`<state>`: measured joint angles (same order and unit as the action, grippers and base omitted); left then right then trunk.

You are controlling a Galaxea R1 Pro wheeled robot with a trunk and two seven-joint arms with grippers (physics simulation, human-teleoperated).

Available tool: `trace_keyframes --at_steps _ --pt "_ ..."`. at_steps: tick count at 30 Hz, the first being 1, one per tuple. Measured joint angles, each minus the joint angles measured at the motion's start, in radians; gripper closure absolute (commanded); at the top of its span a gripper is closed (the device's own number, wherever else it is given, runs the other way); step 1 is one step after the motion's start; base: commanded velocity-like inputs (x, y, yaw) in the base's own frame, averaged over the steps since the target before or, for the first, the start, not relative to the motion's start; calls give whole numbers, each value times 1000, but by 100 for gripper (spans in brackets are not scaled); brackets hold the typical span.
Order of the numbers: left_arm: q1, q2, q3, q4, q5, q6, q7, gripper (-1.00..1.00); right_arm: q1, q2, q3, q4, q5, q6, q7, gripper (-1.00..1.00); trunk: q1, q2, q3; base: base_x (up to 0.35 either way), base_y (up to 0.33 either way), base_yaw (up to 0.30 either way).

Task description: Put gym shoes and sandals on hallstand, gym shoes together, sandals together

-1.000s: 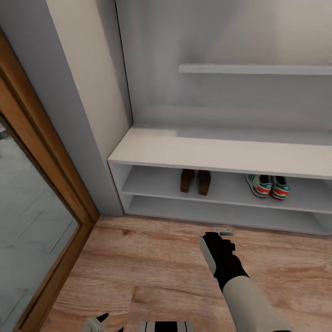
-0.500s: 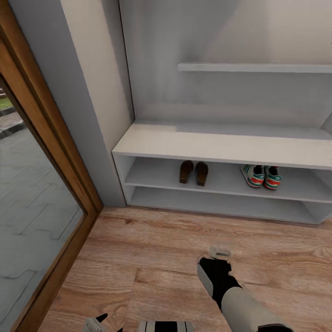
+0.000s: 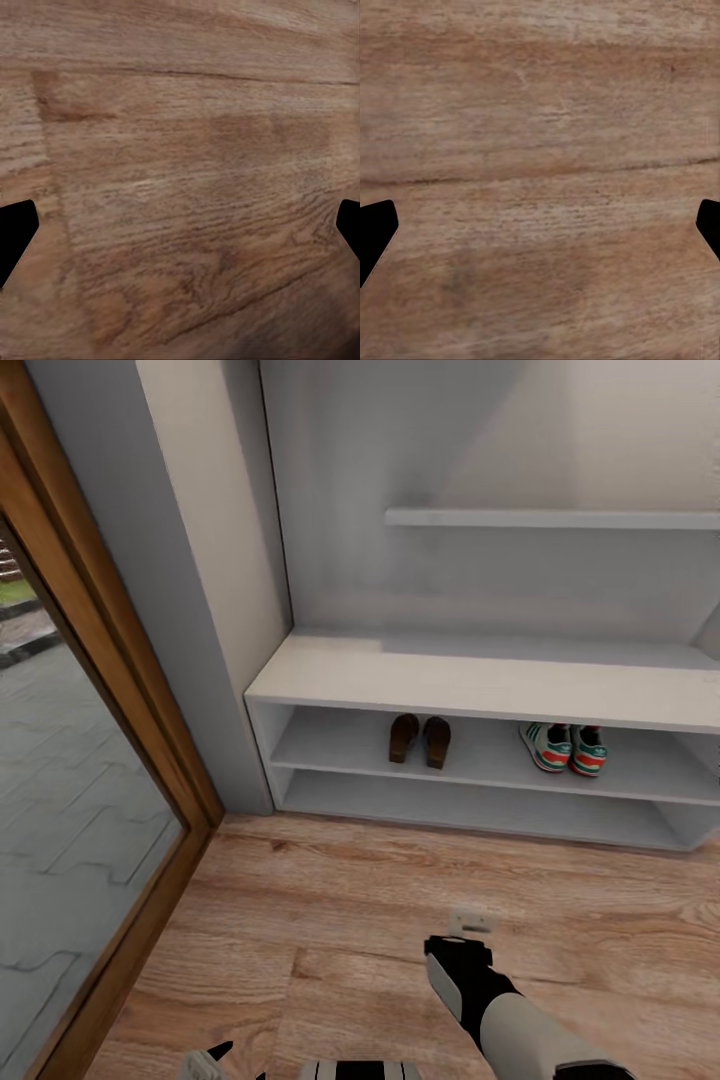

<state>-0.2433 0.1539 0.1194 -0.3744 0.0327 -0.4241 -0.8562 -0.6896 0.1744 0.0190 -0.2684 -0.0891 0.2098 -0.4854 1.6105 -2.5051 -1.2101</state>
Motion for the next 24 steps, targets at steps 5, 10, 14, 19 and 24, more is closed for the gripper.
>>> trace_keyframes --at_steps 5,10,14,19,24 --pt "0 1 0 2 0 2 3 -100 1 -8 1 8 21 -4 58 -100 -2 1 19 0 0 0" --pt "0 4 1 7 0 4 5 -100 1 -40 1 11 60 -11 158 -100 -4 2 39 0 0 0" --pt "0 13 1 10 2 6 7 -100 2 -71 1 30 104 -41 295 -100 -6 3 54 0 0 0" --pt "0 19 2 11 2 8 8 -100 2 -107 0 61 136 -97 394 -100 -9 4 73 0 0 0" --pt "0 24 3 11 3 8 10 -100 3 -136 1 104 151 -168 439 -100 -14 12 92 0 0 0"
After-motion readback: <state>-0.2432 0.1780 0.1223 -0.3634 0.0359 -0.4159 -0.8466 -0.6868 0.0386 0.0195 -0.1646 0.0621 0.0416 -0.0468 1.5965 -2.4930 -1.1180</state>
